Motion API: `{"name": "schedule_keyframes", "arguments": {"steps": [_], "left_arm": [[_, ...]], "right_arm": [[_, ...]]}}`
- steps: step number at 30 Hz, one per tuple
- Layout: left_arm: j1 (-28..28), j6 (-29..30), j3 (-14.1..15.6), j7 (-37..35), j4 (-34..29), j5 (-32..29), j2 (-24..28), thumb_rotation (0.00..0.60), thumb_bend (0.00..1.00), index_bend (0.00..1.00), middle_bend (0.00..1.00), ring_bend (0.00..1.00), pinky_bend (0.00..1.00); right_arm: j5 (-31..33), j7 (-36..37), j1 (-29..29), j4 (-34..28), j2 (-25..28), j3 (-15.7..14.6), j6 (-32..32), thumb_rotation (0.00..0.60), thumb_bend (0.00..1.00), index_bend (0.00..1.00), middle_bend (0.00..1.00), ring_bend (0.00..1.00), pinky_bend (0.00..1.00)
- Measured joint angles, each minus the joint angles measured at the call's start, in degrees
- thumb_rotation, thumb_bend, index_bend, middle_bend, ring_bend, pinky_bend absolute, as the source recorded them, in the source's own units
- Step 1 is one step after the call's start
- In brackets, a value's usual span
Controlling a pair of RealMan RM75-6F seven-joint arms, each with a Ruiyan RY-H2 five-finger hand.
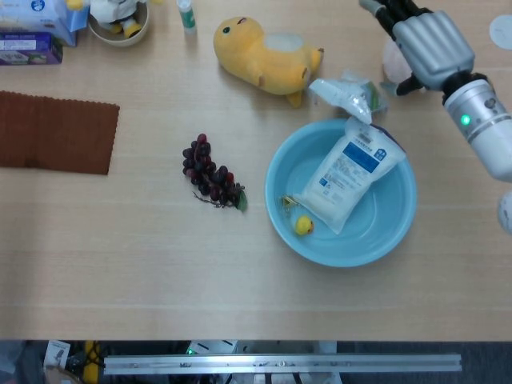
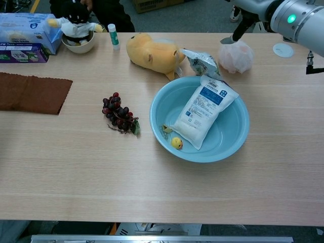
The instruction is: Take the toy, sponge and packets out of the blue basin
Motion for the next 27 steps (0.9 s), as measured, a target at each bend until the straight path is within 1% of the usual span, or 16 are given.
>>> {"name": "schedule_keyframes", "arguments": {"steps": [3, 9, 13, 16, 20, 22, 27], "left_arm": [[-0.1, -0.1, 0.0, 0.0, 0.1, 0.1, -0.2, 0.6, 0.33, 0.25, 0.21, 0.22, 0.25], [-0.5, -0.8, 0.0, -0.1, 0.3, 0.1, -0.5, 0.6, 0.33, 0.25, 0.21, 0.22, 0.25], [-0.5, -0.8, 0.0, -0.2, 0.4, 0.3, -0.6, 0.6, 0.33, 0.25, 0.21, 0.22, 0.25], [-0.3, -0.6, 0.0, -0.2, 0.3, 0.1, -0.4, 0.6, 0.33, 0.25, 0.21, 0.22, 0.25], [-0.3, -0.7, 0.1, -0.2, 0.2, 0.0, -0.4, 0.6, 0.33, 0.25, 0.21, 0.22, 0.25], [-0.3, -0.8, 0.2, -0.2, 0.1, 0.2, -0.3, 0.6, 0.33, 0.25, 0.21, 0.22, 0.25], [-0.1, -0.5, 0.3, -0.4, 0.0, 0.3, -0.3, 0.6, 0.33, 0.25, 0.21, 0.22, 0.25]], "right_arm": [[-3.4, 0.6, -0.8, -3.4, 1.9, -0.5, 0.8, 0.6, 0.14, 0.0, 0.09, 0.07, 0.3], [-13.8, 2.9, -2.8, -11.2, 6.8, -2.8, 1.7, 0.6, 0.14, 0.0, 0.16, 0.09, 0.32], [-21.0, 4.0, -4.1, -15.0, 10.2, -5.4, 1.7, 0.6, 0.12, 0.0, 0.18, 0.09, 0.32], [-24.3, 3.4, -4.7, -16.4, 11.9, -7.7, 1.3, 0.6, 0.09, 0.0, 0.18, 0.09, 0.32], [-26.5, 0.3, -4.9, -17.1, 12.6, -9.8, 0.3, 0.6, 0.05, 0.0, 0.18, 0.09, 0.32], [-27.2, -1.9, -5.0, -17.3, 12.6, -10.6, -0.2, 0.6, 0.04, 0.0, 0.18, 0.09, 0.32], [-28.3, -7.5, -4.8, -17.6, 11.9, -12.1, -0.9, 0.6, 0.01, 0.0, 0.18, 0.09, 0.32]]}}
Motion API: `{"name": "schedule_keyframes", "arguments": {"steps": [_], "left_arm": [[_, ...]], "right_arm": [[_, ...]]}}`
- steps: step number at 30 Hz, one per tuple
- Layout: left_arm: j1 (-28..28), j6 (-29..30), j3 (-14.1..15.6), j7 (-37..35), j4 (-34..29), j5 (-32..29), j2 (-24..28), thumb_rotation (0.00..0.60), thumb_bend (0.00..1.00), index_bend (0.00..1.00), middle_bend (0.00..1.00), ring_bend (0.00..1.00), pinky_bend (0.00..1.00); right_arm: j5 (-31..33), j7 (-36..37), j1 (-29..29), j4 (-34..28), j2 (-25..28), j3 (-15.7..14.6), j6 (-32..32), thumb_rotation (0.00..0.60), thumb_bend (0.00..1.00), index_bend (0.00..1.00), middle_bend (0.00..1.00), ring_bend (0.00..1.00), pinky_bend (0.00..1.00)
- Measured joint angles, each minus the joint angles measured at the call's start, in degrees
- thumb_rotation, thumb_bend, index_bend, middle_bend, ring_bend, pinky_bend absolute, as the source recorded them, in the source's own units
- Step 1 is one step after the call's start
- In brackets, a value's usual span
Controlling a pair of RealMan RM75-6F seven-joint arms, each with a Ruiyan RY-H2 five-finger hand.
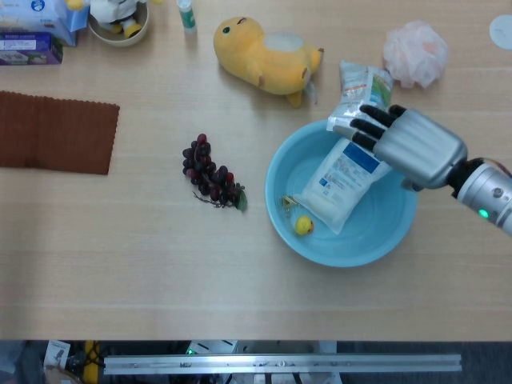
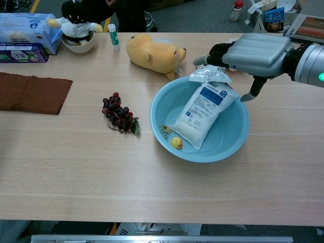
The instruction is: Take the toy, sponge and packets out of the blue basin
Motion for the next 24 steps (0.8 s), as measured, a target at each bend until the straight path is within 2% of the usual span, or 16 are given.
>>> {"name": "schedule_keyframes", "arguments": {"steps": [12, 24], "left_arm": [[0.6, 0.4, 0.3, -1.2, 0.5, 0.0, 0.4, 0.6, 0.33, 0.25, 0.21, 0.22, 0.25], [1.0, 0.4, 0.4, -2.9, 1.6, 0.0, 0.5, 0.6, 0.33, 0.25, 0.21, 0.22, 0.25]], "right_arm": [[1.3, -15.3, 1.6, 0.1, -4.7, -2.2, -3.0, 0.6, 0.0, 0.0, 0.18, 0.09, 0.29], [10.4, -29.1, 4.2, 2.4, -10.6, -3.3, -3.9, 0.6, 0.0, 0.0, 0.18, 0.09, 0.29]]}}
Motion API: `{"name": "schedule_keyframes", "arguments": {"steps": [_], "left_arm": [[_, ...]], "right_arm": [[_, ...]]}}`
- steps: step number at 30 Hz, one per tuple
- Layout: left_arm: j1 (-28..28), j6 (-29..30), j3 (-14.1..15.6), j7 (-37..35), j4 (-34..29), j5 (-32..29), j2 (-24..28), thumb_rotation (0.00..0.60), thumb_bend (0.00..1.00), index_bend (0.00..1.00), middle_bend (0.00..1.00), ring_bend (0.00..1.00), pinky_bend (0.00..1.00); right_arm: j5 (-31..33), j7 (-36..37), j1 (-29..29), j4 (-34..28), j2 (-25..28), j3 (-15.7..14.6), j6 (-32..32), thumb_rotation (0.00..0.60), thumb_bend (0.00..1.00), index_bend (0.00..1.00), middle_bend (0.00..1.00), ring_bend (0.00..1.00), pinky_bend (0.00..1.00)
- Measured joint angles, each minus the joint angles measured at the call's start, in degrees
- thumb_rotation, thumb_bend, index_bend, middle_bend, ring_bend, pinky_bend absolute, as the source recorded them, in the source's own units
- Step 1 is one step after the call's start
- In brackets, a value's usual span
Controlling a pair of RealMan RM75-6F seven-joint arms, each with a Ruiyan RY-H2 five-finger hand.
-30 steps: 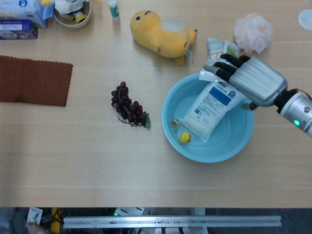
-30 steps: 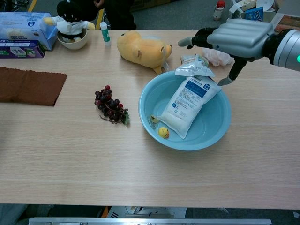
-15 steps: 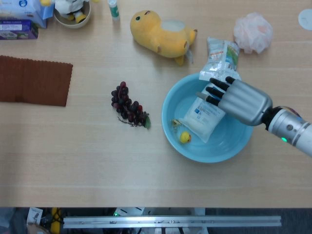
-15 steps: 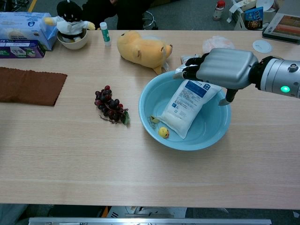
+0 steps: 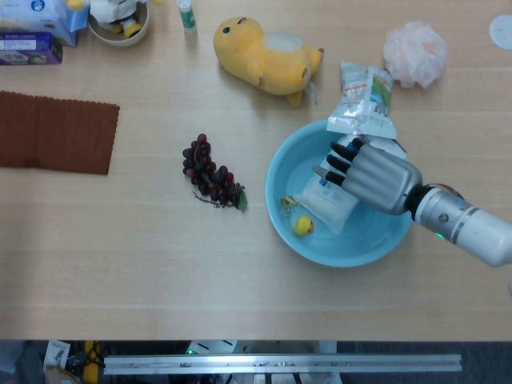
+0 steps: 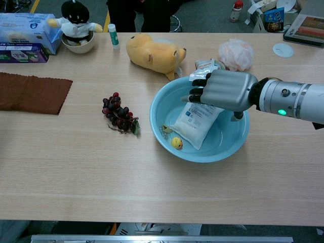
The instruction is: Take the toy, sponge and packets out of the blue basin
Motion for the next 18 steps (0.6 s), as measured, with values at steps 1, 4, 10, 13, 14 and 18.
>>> {"name": "schedule_keyframes", "arguments": {"steps": [1, 4, 10, 13, 14, 18], "left_arm": [[0.0, 0.0, 0.0, -0.1, 0.1, 0.0, 0.0, 0.6, 0.33, 0.25, 0.21, 0.22, 0.25], [0.0, -0.2, 0.0, -0.4, 0.3, -0.1, -0.1, 0.6, 0.33, 0.25, 0.21, 0.22, 0.25], [-0.1, -0.3, -0.1, -0.8, 0.6, 0.1, -0.2, 0.6, 0.33, 0.25, 0.21, 0.22, 0.25], [-0.1, -0.3, -0.1, -1.0, 0.7, 0.1, -0.1, 0.6, 0.33, 0.25, 0.21, 0.22, 0.25], [-0.1, -0.3, -0.1, -1.2, 0.7, 0.1, -0.1, 0.6, 0.33, 0.25, 0.21, 0.22, 0.25], [-0.1, -0.5, -0.1, -1.6, 0.9, -0.1, -0.1, 0.6, 0.33, 0.25, 0.21, 0.22, 0.25]], "right_arm": [[0.8, -1.0, 0.2, 0.4, -0.6, -0.2, 0.2, 0.6, 0.0, 0.0, 0.18, 0.09, 0.29], [2.3, -3.2, 0.7, 1.4, -2.0, -0.7, 0.8, 0.6, 0.0, 0.0, 0.18, 0.09, 0.29], [3.9, -6.3, 1.3, 3.6, -5.2, -1.2, 3.3, 0.6, 0.0, 0.0, 0.18, 0.09, 0.29], [4.6, -7.1, 1.7, 4.3, -6.3, -1.5, 3.6, 0.6, 0.0, 0.0, 0.18, 0.09, 0.29], [4.8, -7.3, 1.9, 4.5, -6.6, -1.6, 3.7, 0.6, 0.0, 0.0, 0.18, 0.09, 0.29], [5.7, -8.5, 2.4, 5.5, -7.7, -2.0, 3.9, 0.6, 0.0, 0.0, 0.18, 0.09, 0.29]]}}
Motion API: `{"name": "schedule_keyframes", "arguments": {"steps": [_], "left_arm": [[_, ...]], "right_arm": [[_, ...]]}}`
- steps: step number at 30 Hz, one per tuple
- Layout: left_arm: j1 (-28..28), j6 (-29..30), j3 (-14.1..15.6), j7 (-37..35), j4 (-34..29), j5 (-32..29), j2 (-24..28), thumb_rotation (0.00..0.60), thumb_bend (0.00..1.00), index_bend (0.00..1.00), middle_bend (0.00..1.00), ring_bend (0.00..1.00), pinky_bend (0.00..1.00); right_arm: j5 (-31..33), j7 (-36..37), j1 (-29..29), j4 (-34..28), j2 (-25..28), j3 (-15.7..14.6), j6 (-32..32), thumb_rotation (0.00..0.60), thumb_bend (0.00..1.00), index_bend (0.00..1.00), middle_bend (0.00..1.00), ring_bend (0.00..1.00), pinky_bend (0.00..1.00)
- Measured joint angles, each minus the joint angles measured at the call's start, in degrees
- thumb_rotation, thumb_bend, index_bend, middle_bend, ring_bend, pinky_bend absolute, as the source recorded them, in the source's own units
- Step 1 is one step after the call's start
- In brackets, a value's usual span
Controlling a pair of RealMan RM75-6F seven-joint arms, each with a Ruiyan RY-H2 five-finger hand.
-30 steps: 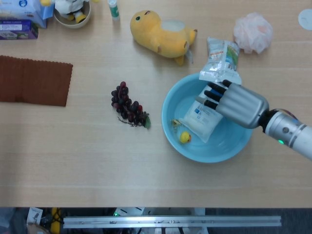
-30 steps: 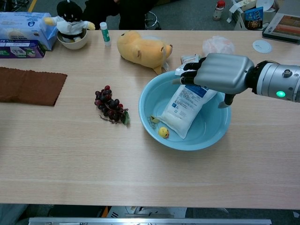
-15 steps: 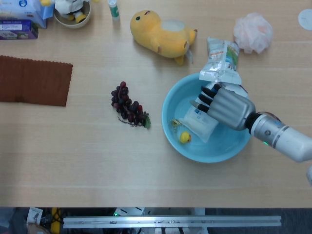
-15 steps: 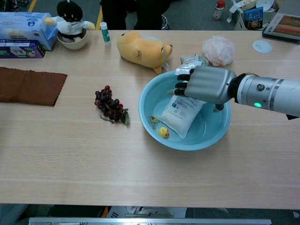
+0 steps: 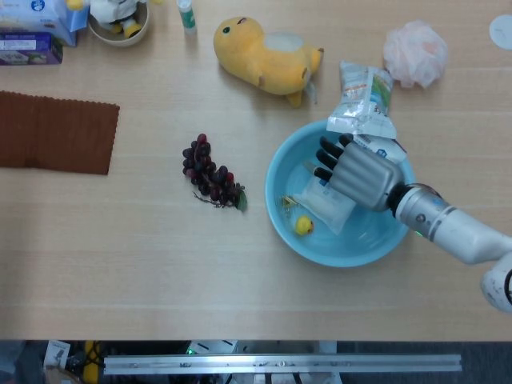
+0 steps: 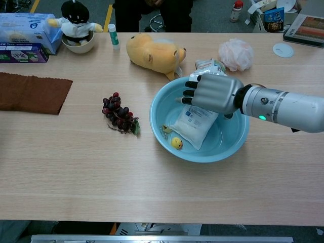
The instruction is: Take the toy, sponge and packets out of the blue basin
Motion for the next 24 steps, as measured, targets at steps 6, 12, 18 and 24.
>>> {"name": "schedule_keyframes", "arguments": {"steps": [6, 12, 18, 24], "left_arm": [[-0.1, -0.2, 0.0, -0.5, 0.3, 0.0, -0.1, 0.6, 0.33, 0.25, 0.21, 0.22, 0.25], [-0.1, -0.5, 0.0, -1.1, 0.7, -0.1, -0.1, 0.6, 0.33, 0.25, 0.21, 0.22, 0.25], [-0.2, -0.7, 0.0, -1.3, 0.8, 0.1, -0.2, 0.6, 0.33, 0.25, 0.21, 0.22, 0.25], [-0.3, -0.7, 0.0, -1.7, 0.9, 0.1, -0.2, 0.6, 0.33, 0.25, 0.21, 0.22, 0.25]], "right_arm": [[1.1, -1.7, 0.7, 1.8, -2.1, -0.9, 0.5, 0.6, 0.0, 0.01, 0.19, 0.11, 0.29], [1.5, -2.3, 1.1, 3.3, -3.3, -1.6, 1.1, 0.6, 0.0, 0.07, 0.23, 0.15, 0.29], [0.8, -2.0, 1.4, 4.2, -3.9, -2.1, 1.5, 0.6, 0.11, 0.21, 0.32, 0.27, 0.36], [-0.5, -0.2, 1.4, 5.3, -4.5, -2.1, 1.8, 0.6, 0.25, 0.33, 0.4, 0.36, 0.45]]}}
